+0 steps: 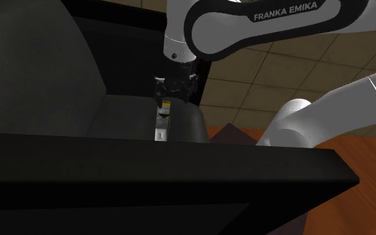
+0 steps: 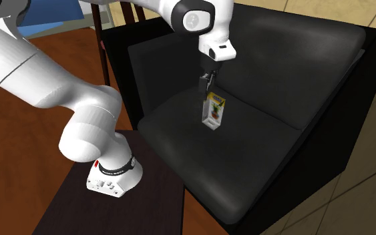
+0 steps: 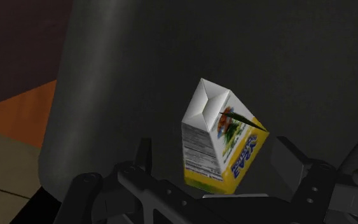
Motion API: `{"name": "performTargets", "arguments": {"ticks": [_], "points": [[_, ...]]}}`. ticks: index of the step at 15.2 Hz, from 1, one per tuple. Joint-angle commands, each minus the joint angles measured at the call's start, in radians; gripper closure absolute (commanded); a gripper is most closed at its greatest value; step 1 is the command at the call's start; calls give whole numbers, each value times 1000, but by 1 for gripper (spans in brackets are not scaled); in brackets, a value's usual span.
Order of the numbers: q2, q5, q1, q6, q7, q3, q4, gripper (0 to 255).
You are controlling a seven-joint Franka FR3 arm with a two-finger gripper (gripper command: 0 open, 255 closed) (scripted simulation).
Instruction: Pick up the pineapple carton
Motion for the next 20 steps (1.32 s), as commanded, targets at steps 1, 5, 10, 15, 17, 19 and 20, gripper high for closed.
{"name": "performTargets", "arguments": {"ticks": [1, 5, 10, 15, 17, 19, 20], "points": [[70, 0, -10, 54, 66, 48, 27, 0], [93, 3, -11, 114, 69, 61, -10, 0], [118, 3, -12, 169, 73, 73, -41, 0], [123, 2, -13, 171, 76, 75, -38, 255], [123, 2, -13, 171, 75, 75, -38, 255], [123, 2, -13, 170, 75, 75, -38, 255], [118, 3, -12, 169, 73, 73, -41, 255]]}}
